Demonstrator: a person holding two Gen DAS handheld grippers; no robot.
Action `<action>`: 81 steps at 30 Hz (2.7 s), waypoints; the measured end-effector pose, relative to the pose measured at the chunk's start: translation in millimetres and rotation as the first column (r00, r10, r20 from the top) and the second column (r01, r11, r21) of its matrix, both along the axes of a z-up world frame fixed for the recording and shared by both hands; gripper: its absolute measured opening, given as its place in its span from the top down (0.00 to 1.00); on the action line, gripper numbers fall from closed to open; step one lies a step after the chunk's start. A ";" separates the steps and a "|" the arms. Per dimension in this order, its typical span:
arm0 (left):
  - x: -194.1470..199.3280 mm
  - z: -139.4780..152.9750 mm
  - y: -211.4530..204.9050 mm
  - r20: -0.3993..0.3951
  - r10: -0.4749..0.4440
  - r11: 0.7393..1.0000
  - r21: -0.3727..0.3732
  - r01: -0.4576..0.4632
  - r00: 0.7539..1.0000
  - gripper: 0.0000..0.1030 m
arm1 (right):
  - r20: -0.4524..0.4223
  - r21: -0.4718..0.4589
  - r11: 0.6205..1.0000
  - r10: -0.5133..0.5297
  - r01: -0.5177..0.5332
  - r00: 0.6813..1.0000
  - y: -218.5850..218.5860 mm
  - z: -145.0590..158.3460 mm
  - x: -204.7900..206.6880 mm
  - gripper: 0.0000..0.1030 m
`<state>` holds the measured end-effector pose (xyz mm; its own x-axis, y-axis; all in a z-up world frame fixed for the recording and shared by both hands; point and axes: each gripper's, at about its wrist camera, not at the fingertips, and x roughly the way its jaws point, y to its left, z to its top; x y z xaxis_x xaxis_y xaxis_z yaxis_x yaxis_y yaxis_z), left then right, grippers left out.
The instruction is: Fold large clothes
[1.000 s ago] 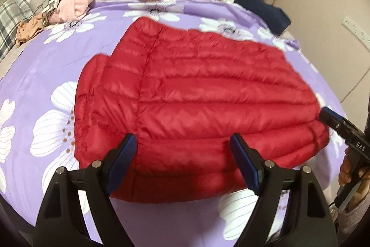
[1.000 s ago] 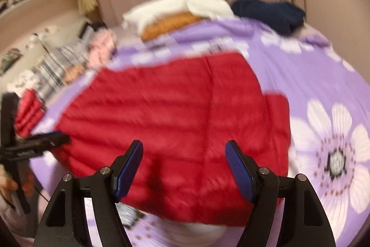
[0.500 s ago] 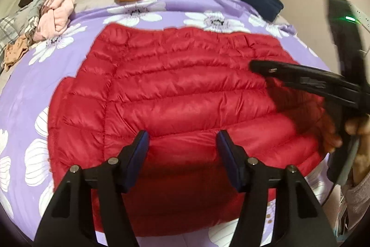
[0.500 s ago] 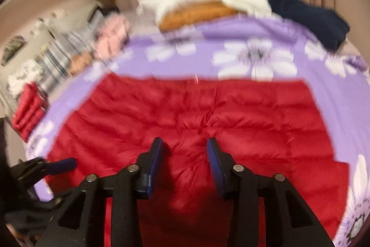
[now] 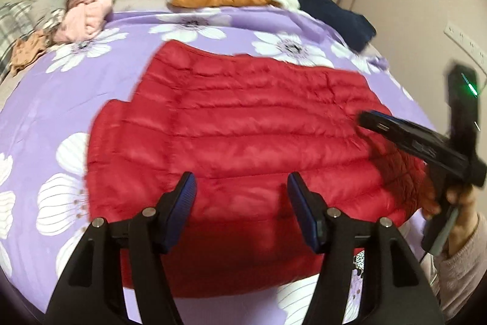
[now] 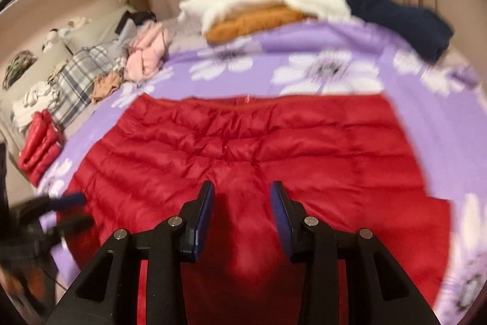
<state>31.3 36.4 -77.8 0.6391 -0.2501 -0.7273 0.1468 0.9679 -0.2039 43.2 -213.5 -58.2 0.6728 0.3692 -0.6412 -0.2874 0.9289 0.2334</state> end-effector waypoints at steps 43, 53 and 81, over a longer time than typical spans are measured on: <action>-12.8 -62.9 109.4 -0.320 0.209 0.652 -0.659 -0.375 0.924 0.13 | 0.072 0.126 0.989 0.071 -0.080 0.995 24.6 3.7 -48.2 0.61; 5.0 -64.6 100.5 -0.334 0.273 0.685 -0.592 -0.425 0.902 0.38 | 0.042 0.067 0.997 0.026 -0.029 0.999 55.6 -25.3 -28.9 0.66; 11.0 70.9 -103.9 0.168 -0.177 0.983 0.081 0.165 0.970 0.62 | -0.096 0.364 0.931 0.023 0.013 0.995 6.0 -48.6 -20.3 0.74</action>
<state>42.3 -67.5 -6.9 0.7087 -0.3217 -0.6278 0.3390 0.9358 -0.0969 22.9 -207.5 -106.8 0.6120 0.5925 -0.5238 -0.2509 0.7736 0.5820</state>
